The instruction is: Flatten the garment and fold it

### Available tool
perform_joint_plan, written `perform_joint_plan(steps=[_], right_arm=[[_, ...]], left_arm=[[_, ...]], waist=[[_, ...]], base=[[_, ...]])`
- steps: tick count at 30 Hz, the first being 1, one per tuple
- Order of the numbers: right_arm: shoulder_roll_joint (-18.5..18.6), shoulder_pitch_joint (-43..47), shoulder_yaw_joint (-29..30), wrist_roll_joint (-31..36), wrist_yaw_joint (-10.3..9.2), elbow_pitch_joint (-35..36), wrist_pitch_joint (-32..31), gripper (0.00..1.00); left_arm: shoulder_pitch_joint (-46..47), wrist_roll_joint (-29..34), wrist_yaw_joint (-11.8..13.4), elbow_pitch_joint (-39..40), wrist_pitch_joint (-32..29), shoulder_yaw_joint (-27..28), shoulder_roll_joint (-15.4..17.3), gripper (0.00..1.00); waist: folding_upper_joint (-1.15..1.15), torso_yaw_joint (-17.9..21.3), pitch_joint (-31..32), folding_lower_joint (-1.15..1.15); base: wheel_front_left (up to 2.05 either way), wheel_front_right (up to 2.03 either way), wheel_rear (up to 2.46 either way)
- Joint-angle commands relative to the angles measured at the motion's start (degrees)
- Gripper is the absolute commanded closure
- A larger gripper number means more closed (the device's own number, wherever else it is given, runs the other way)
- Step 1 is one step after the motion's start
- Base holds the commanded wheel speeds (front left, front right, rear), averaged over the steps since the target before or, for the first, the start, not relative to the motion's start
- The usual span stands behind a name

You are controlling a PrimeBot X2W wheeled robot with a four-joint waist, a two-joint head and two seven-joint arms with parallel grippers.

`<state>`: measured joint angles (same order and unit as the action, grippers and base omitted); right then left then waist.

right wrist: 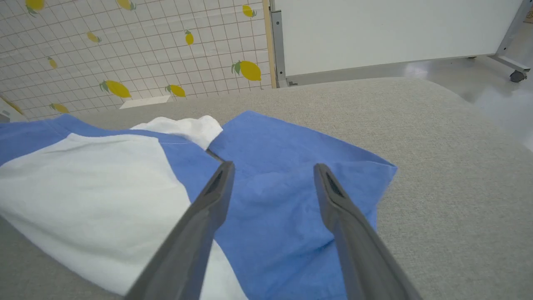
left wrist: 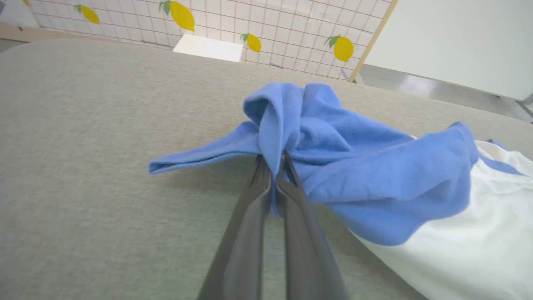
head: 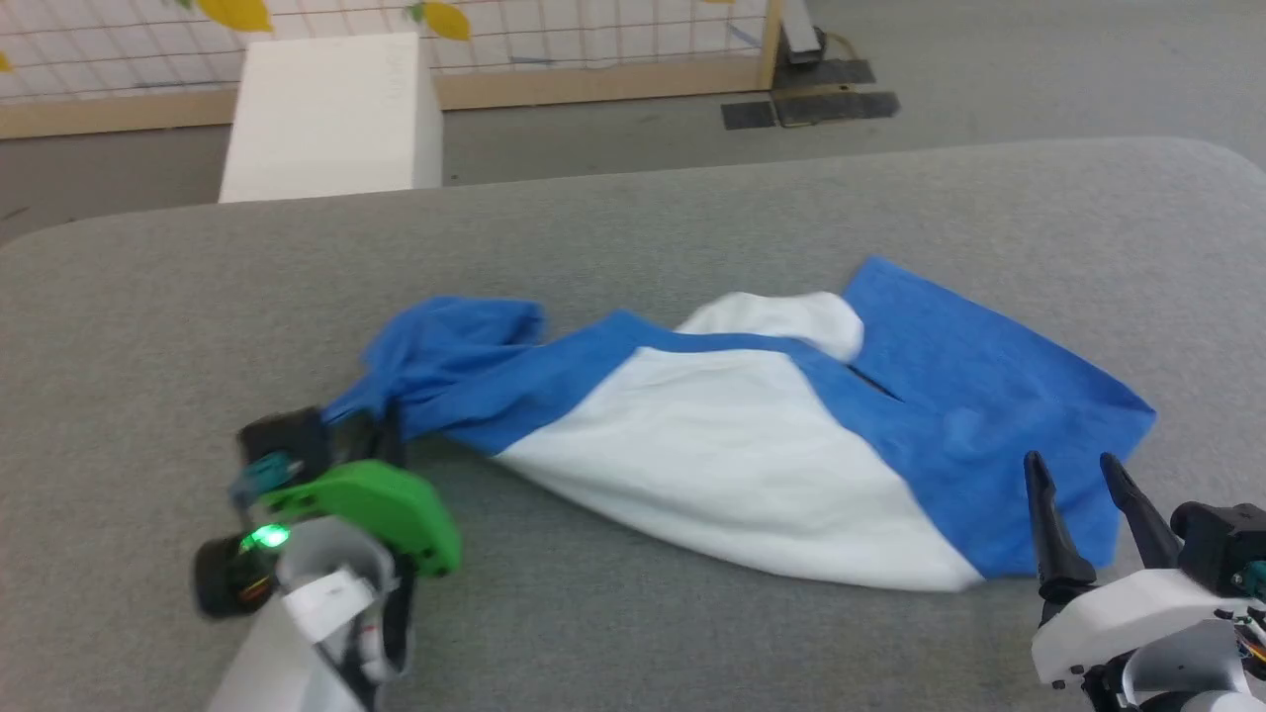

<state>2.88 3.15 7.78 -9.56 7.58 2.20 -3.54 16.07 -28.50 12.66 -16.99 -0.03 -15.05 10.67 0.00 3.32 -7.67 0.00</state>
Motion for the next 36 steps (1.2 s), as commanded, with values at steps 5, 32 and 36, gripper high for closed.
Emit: perform_joint_plan(steps=[5,32,36], right_arm=[[0.0,-0.3,0.1,-0.2,-0.09,0.5,-0.3,0.00],[8.9,-22.4,-15.1,6.8,-0.09,-15.8,-17.2,0.00],[11.5,-28.0,-18.5,3.8,-0.09,-22.0,-22.3,0.00]], left_arm=[[-7.9,-2.8,3.7,3.2,-0.7,5.3,4.0,1.00],[-9.6,7.1,-3.8,14.0,15.0,10.2,-5.3,0.00],[-9.0,8.5,-5.7,13.9,15.0,10.7,-6.8,0.00]], waist=[[0.00,-5.9,1.6,0.00],[0.00,-14.2,-4.6,0.00],[0.00,-15.6,-6.5,0.00]], base=[[0.00,0.00,0.00],[0.00,0.00,0.00],[0.00,0.00,0.00]])
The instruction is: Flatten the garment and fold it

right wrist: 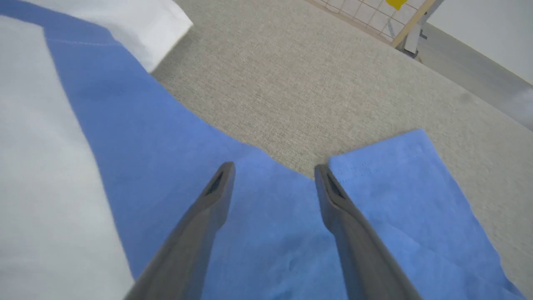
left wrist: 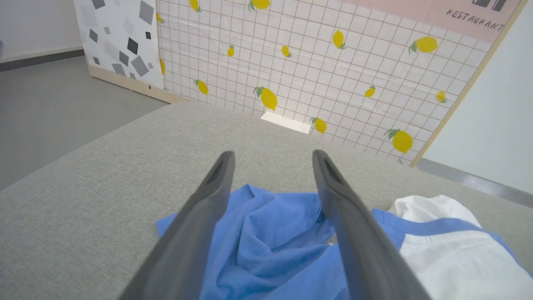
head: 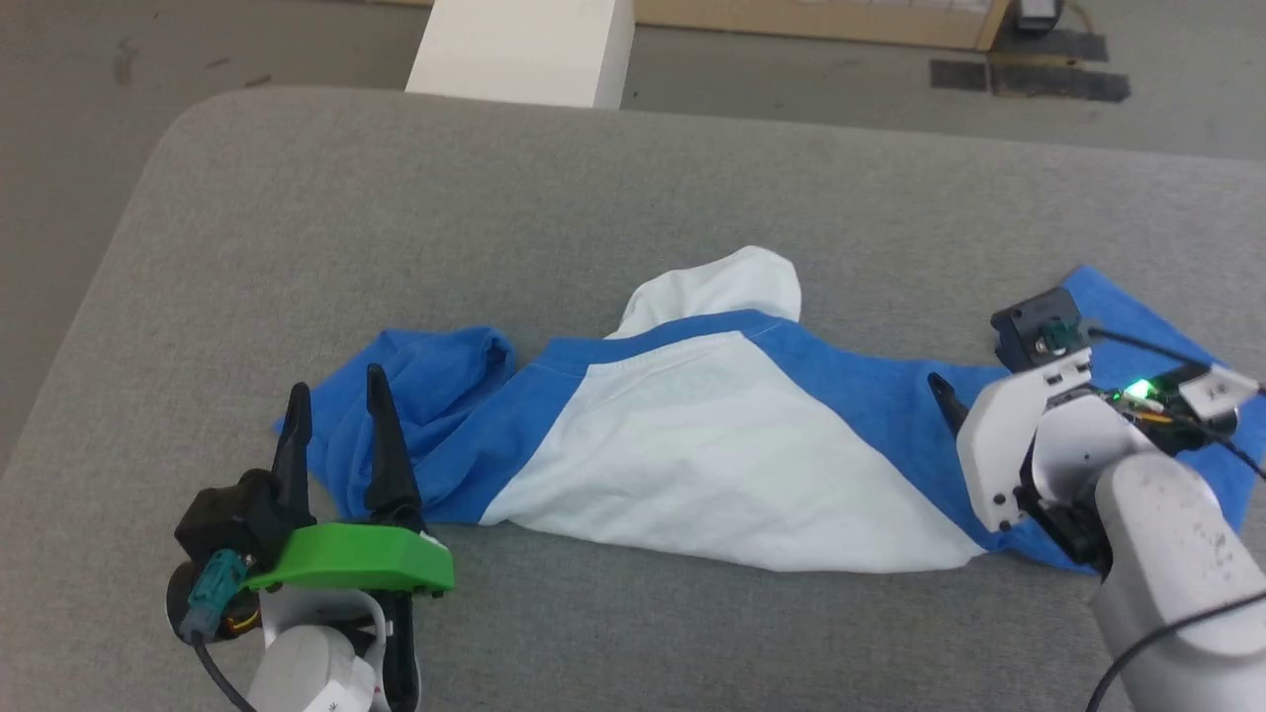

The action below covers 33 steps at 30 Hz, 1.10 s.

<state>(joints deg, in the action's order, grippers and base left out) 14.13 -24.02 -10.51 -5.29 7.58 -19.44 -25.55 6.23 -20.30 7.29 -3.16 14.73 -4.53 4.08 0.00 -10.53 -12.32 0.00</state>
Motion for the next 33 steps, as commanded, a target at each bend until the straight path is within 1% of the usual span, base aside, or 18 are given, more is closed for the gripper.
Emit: perform_joint_plan(steps=[1,5,6,7,8,9,12,16,19,21,23,24,26,27,29,31,33], right_arm=[[0.9,-1.8,-0.9,-1.0,-0.09,-1.7,-1.4,0.00],[2.6,-4.6,-3.5,-3.9,-0.09,-7.1,-6.6,0.00],[3.0,-4.9,-4.4,-4.9,-0.09,-8.3,-8.1,0.11],[3.3,-5.0,-4.9,-5.8,-0.09,-9.1,-9.2,0.59],[3.6,-5.1,-5.1,-6.7,-0.09,-9.8,-10.0,0.90],[3.9,-4.9,-5.3,-7.7,-0.09,-10.2,-10.8,1.00],[4.6,-4.2,-2.8,-8.3,-0.09,-9.9,-9.1,1.00],[4.4,-1.1,4.1,-6.0,-0.09,-7.4,-4.4,1.00],[3.0,2.7,8.3,-5.5,-0.09,-1.3,-0.6,1.00],[2.1,5.7,8.8,-6.0,-0.09,4.8,0.9,1.00],[1.6,9.5,8.3,-8.1,-0.09,11.6,1.4,1.00],[1.3,11.3,7.8,-9.6,-0.09,14.9,1.2,1.00],[1.7,16.0,5.4,-13.0,-0.09,22.8,-0.1,1.00],[2.7,18.8,3.9,-14.9,-0.09,26.9,-1.2,1.00],[4.7,23.7,2.1,-18.5,-0.09,32.4,-3.4,1.00],[6.7,28.7,0.6,-21.9,-0.09,36.2,-7.0,1.00],[8.2,33.5,0.0,-24.7,-0.09,38.3,-11.5,1.00]], left_arm=[[1.0,0.5,-0.7,-0.1,0.3,0.3,-0.4,0.00],[1.4,1.1,-1.6,-0.6,0.3,1.1,-0.9,0.00],[1.4,1.2,-1.7,-0.8,0.3,1.2,-1.0,0.00],[1.4,1.2,-1.9,-1.0,0.3,1.3,-1.1,0.00],[1.4,1.3,-2.0,-1.2,0.3,1.4,-1.1,0.00],[1.4,1.3,-2.1,-1.4,0.3,1.5,-1.1,0.00],[0.9,1.1,-2.2,-2.0,0.3,1.7,-1.2,0.00],[0.0,1.2,-1.9,-2.8,0.3,1.8,-1.2,0.00],[-1.0,1.5,-2.0,-3.2,0.3,2.2,-1.2,0.00],[-1.5,1.7,-2.0,-3.2,0.3,2.7,-1.2,0.00],[-2.0,2.1,-2.2,-3.4,0.3,3.2,-1.2,0.00],[-2.2,2.2,-2.3,-3.5,0.3,3.4,-1.2,0.00],[-2.5,2.3,-2.3,-3.5,0.3,3.8,-1.2,0.00],[-2.6,2.3,-2.3,-3.6,0.3,4.0,-1.2,0.00],[-2.8,2.4,-2.6,-3.9,0.3,4.5,-1.2,0.00],[-2.9,2.5,-2.9,-4.2,0.3,5.1,-1.2,0.00],[-3.1,2.6,-2.9,-4.3,0.3,5.3,-1.2,0.00]], waist=[[0.00,-2.0,-2.2,0.00],[0.00,-2.9,-3.0,0.00],[0.00,-3.1,-3.1,0.00],[0.00,-3.2,-3.0,0.00],[0.00,-3.3,-2.9,0.00],[0.00,-3.4,-2.7,0.00],[0.00,-3.2,-1.6,0.00],[0.00,-2.2,0.9,0.00],[0.00,-1.0,2.8,0.00],[0.00,0.0,3.6,0.00],[0.00,1.1,4.5,0.00],[0.00,1.6,4.8,0.00],[0.00,2.7,5.4,0.00],[0.00,3.3,5.6,0.00],[0.00,4.4,6.0,0.00],[0.00,5.5,6.4,0.00],[0.00,6.4,6.9,0.00]], base=[[0.00,0.00,0.00],[0.00,0.00,0.00],[0.00,0.00,0.00],[0.00,0.00,0.00],[0.00,0.00,0.00],[0.00,0.00,0.00],[0.00,0.00,0.00],[0.00,0.00,0.00],[0.00,0.00,0.00],[0.00,0.00,0.00],[0.00,0.00,0.00],[0.00,0.00,0.00],[0.00,0.00,0.00],[0.00,0.00,0.00],[0.00,0.00,0.00],[0.00,0.00,0.00],[0.00,0.00,0.00]])
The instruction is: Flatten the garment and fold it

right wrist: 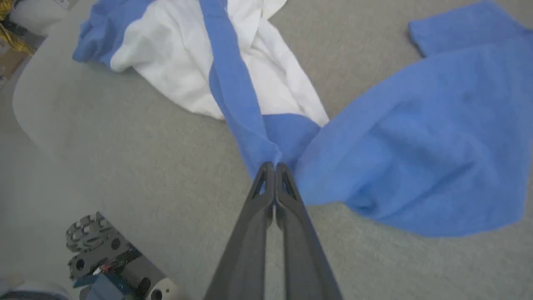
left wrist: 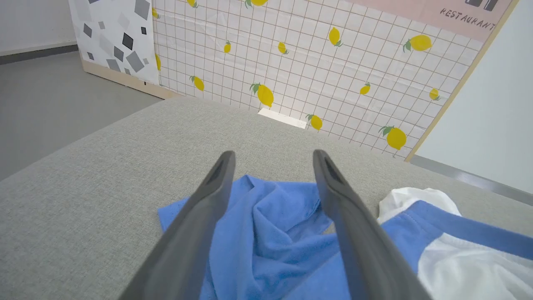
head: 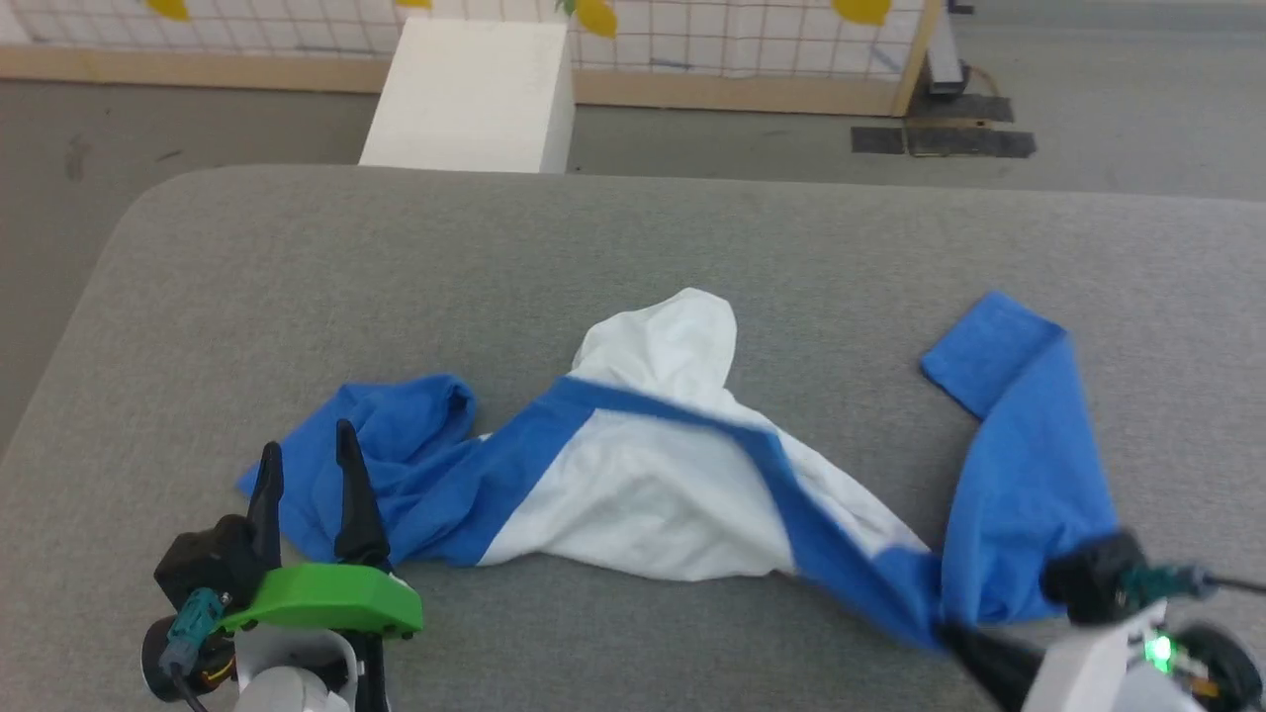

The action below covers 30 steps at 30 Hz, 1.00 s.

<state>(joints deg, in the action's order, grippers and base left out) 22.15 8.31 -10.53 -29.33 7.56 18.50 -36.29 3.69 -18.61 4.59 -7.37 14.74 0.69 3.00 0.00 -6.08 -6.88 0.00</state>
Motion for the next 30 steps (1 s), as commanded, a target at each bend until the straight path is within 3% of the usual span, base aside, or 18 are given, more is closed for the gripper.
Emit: perform_joint_plan(steps=[1,4,8,9,10,11,17,21,25,30], right_arm=[[0.4,3.3,0.5,-1.6,-0.08,0.7,-3.1,1.00],[0.8,9.6,3.6,-1.9,-0.08,0.0,-11.7,1.00],[-2.8,14.2,10.4,2.2,-0.08,-2.5,-20.0,1.00],[-3.9,14.1,11.5,3.2,-0.08,-2.2,-20.0,0.94],[-5.2,13.9,12.1,3.9,-0.08,-1.7,-19.3,0.37],[-6.0,13.6,12.6,4.5,-0.08,-1.3,-18.3,0.00],[-9.4,6.3,10.6,6.2,-0.08,2.0,-0.3,0.00],[-10.6,-0.1,6.5,8.9,-0.08,-1.5,10.3,0.00],[-12.1,-6.1,2.0,10.0,-0.08,-8.6,13.1,0.00],[-11.4,-13.1,-2.2,12.3,-0.08,-19.2,9.3,0.00]], left_arm=[[-0.7,1.0,-0.1,-0.1,0.3,0.2,-0.1,0.00],[-0.9,1.1,0.0,0.1,0.3,0.4,-0.1,0.00],[-0.8,1.1,0.0,0.2,0.3,0.1,-0.1,0.00],[-0.8,1.1,0.0,0.3,0.3,0.1,-0.1,0.00],[-0.8,1.1,0.0,0.3,0.3,0.1,-0.1,0.00],[-0.8,1.1,0.0,0.4,0.3,0.1,-0.1,0.00],[-0.5,1.1,-0.4,0.0,0.3,-0.5,-0.1,0.00],[0.4,0.7,-0.7,-0.3,0.3,-1.3,-0.1,0.00],[1.2,0.2,-0.7,-0.4,0.3,-2.2,-0.1,0.00],[2.2,-0.5,-0.4,-0.3,0.3,-3.4,-0.1,0.00]], waist=[[0.00,2.4,1.7,0.00],[0.00,3.4,2.0,0.00],[0.00,3.9,2.2,0.00],[0.00,4.0,2.2,0.00],[0.00,4.1,2.2,0.00],[0.00,4.1,2.2,0.00],[0.00,3.4,1.8,0.00],[0.00,2.2,1.1,0.00],[0.00,0.6,0.0,0.00],[0.00,-1.5,-1.8,0.00]], base=[[0.00,0.00,0.00],[0.00,0.00,0.00],[0.00,0.00,0.00],[0.00,0.00,0.00],[0.00,0.00,0.00],[0.00,0.00,0.00],[0.00,0.00,0.00],[0.00,0.00,0.00],[0.00,0.00,0.00],[0.00,0.00,0.00]])
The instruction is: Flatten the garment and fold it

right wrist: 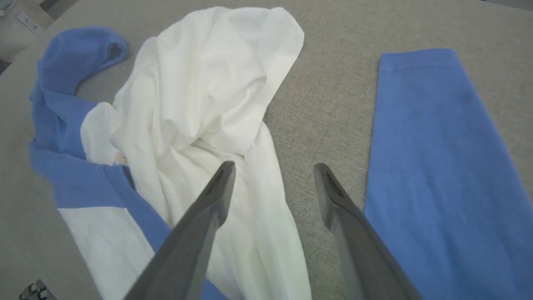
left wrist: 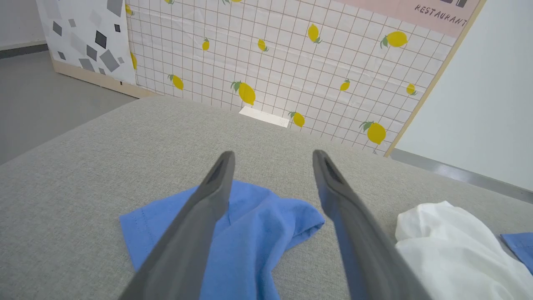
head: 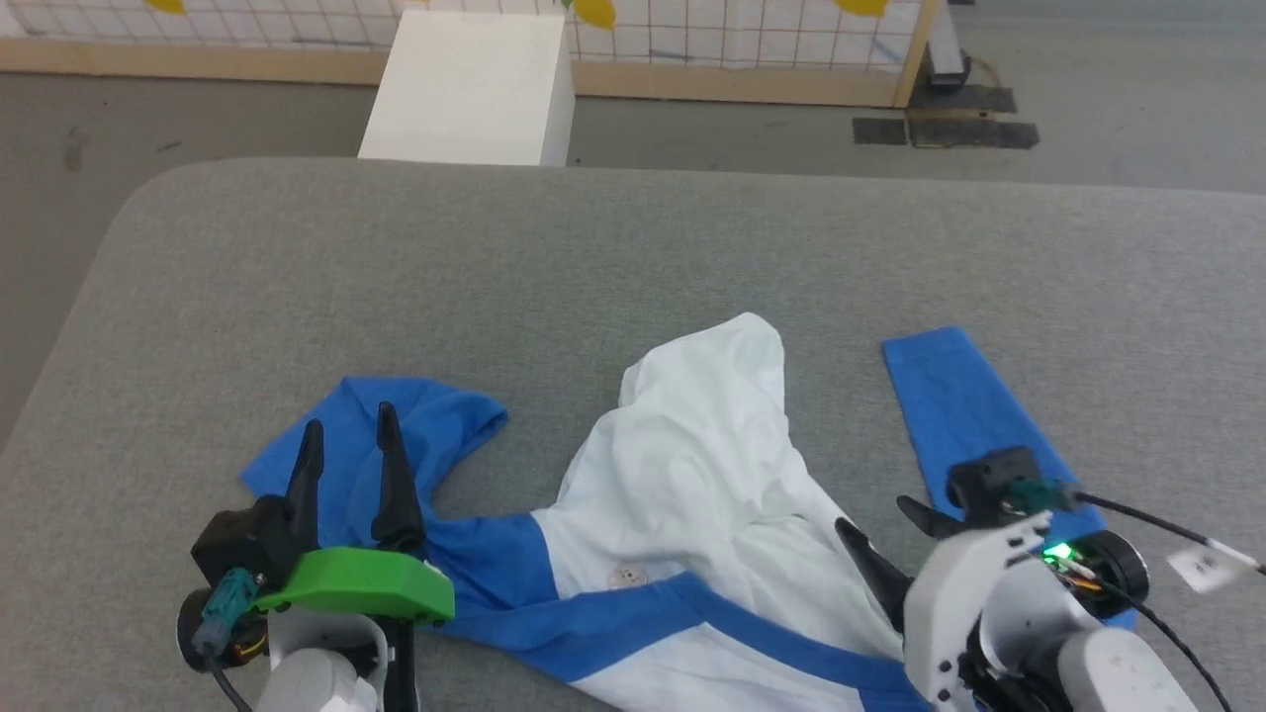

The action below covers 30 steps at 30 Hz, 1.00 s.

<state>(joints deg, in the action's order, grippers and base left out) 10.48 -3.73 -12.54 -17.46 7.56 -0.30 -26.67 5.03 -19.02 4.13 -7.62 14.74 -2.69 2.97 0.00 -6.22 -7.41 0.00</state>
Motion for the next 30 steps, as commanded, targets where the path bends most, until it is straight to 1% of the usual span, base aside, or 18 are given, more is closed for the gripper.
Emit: perform_joint_plan(steps=[1,6,7,8,9,11,14,22,25,27,28,29,30], right_arm=[[0.4,-2.6,-1.1,0.7,-0.08,-2.7,-1.6,0.00],[1.5,-7.5,-4.5,0.7,-0.08,-10.5,-9.0,0.00],[1.6,-8.3,-5.1,0.0,-0.08,-11.7,-10.7,0.55],[1.8,-9.0,-5.8,-0.5,-0.08,-12.4,-11.7,0.69],[2.0,-10.0,-6.5,-1.0,-0.08,-13.0,-12.6,1.00],[2.7,-12.0,-7.0,-1.0,-0.08,-13.6,-13.0,1.00],[3.2,-15.6,-6.0,0.5,-0.08,-14.5,-11.0,1.00],[2.8,-31.4,2.6,9.5,-0.08,-21.9,-1.4,1.00],[2.6,-38.2,6.0,13.7,-0.08,-25.9,3.0,1.00],[2.3,-41.8,7.4,15.8,-0.08,-28.8,4.6,1.00],[1.5,-45.6,9.3,17.7,-0.08,-33.7,4.9,0.80],[1.3,-46.2,9.3,18.0,-0.08,-34.9,4.9,0.53],[1.1,-46.8,9.7,17.9,-0.08,-36.2,5.3,0.00]], left_arm=[[1.0,-0.2,0.2,-0.1,0.3,-0.3,-0.1,0.00],[1.7,-1.0,0.3,-0.3,0.3,-1.4,-0.1,0.00],[1.9,-1.2,0.3,-0.4,0.3,-1.6,-0.1,0.00],[2.0,-1.3,0.3,-0.5,0.3,-1.8,-0.1,0.00],[2.1,-1.6,0.4,-0.5,0.3,-2.0,-0.1,0.00],[2.3,-1.9,0.5,-0.5,0.3,-2.5,-0.1,0.00],[2.5,-2.2,0.6,-0.5,0.3,-3.2,-0.1,0.00],[4.0,-3.1,0.8,-0.3,0.3,-5.5,-0.1,0.00],[5.3,-3.6,0.8,-0.3,0.3,-7.0,-0.1,0.00],[6.2,-4.0,1.0,-0.2,0.3,-7.9,-0.1,0.00],[7.2,-4.5,1.2,0.0,0.3,-8.6,-0.1,0.00],[7.5,-4.6,1.2,-0.1,0.3,-8.8,-0.1,0.00],[7.7,-4.6,1.2,-0.2,0.3,-9.0,-0.1,0.00]], waist=[[0.00,-1.7,-1.7,0.00],[0.00,-3.9,-3.1,0.00],[0.00,-4.3,-3.3,0.00],[0.00,-4.6,-3.5,0.00],[0.00,-5.0,-3.7,0.00],[0.00,-5.7,-4.1,0.00],[0.00,-6.5,-4.6,0.00],[0.00,-8.8,-6.9,0.00],[0.00,-10.1,-8.2,0.00],[0.00,-10.8,-9.2,0.00],[0.00,-11.2,-10.4,0.00],[0.00,-11.2,-10.7,0.00],[0.00,-11.1,-10.8,0.00]], base=[[0.00,0.00,0.00],[0.00,0.00,0.00],[0.00,0.00,0.00],[0.00,0.00,0.00],[0.00,0.00,0.00],[0.00,0.00,0.00],[0.00,0.00,0.00],[0.00,0.00,0.00],[0.00,0.00,0.00],[0.00,0.00,0.00],[0.00,0.00,0.00],[0.00,0.00,0.00],[0.00,0.00,0.00]])
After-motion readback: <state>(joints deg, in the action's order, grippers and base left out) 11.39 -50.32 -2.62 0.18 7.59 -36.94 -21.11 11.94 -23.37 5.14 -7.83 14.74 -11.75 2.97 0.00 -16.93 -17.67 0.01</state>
